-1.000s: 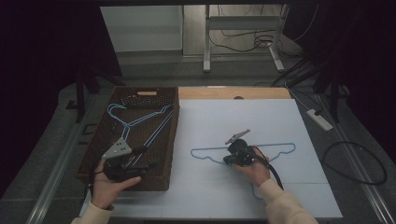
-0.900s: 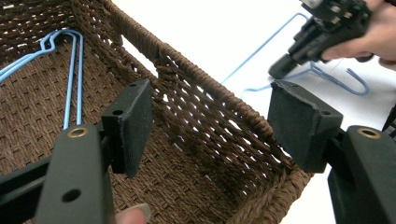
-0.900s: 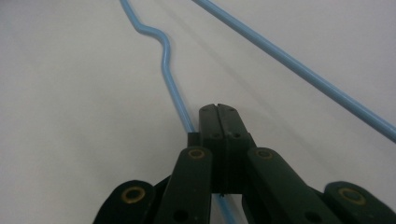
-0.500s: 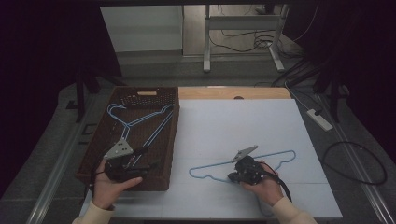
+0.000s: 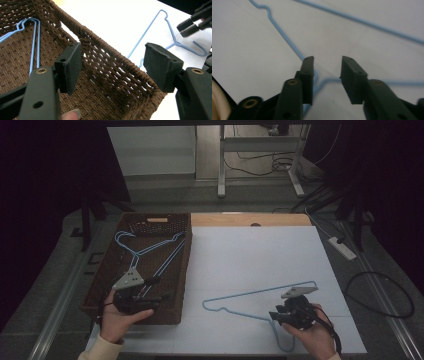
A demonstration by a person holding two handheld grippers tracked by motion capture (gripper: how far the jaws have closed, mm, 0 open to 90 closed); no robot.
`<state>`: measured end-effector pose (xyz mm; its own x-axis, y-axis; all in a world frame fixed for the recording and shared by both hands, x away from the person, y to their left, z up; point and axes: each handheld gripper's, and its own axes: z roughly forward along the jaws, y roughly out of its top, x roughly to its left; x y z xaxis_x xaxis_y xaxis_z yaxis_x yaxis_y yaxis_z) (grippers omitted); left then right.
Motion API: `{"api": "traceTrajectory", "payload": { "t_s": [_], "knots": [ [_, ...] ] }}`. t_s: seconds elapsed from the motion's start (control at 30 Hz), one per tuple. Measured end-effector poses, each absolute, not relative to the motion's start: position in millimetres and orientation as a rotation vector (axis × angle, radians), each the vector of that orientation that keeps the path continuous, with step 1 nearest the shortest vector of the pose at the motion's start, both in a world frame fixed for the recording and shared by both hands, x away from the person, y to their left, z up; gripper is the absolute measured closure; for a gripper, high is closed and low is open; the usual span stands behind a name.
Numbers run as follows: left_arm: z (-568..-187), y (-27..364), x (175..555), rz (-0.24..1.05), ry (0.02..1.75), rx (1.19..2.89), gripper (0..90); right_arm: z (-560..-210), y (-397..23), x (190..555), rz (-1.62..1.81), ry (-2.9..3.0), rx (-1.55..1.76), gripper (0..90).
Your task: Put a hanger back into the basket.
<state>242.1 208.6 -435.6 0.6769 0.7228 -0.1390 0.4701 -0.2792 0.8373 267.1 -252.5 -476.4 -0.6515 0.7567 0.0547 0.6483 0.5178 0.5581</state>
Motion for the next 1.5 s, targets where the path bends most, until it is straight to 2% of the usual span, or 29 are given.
{"api": "traceTrajectory", "payload": {
  "t_s": [0.1, 0.3, 0.5, 0.63, 0.93, 0.97, 1.23, 1.5],
  "knots": [
    [-436, 208, 243, 0.331, 0.928, 1.937, 32.3, -480, -253, 256, 0.765, 2.554, 1.253, 55.0],
    [-436, 208, 243, 0.327, 0.92, 1.937, 32.3, -491, -239, 247, 0.615, 2.586, 1.28, 54.2],
    [-435, 210, 243, 0.32, 0.908, 1.936, 32.3, -497, -230, 244, 0.481, 2.559, 1.369, 63.2],
    [-435, 209, 244, 0.313, 0.898, 1.939, 32.3, -495, -218, 248, 0.351, 2.549, 1.448, 72.9],
    [-436, 203, 244, 0.313, 0.872, 1.961, 32.3, -493, -206, 258, 0.216, 2.549, 1.549, 83.4],
    [-436, 200, 244, 0.317, 0.869, 1.968, 32.3, -492, -207, 260, 0.218, 2.561, 1.56, 86.6],
    [-434, 175, 238, 0.332, 0.818, 2.028, 32.2, -490, -214, 265, 0.273, 2.615, 1.515, 87.0],
    [-434, 132, 229, 0.304, 0.741, 2.115, 32.2, -467, -224, 274, 0.339, 2.652, 1.449, 87.1]
  ]
}}
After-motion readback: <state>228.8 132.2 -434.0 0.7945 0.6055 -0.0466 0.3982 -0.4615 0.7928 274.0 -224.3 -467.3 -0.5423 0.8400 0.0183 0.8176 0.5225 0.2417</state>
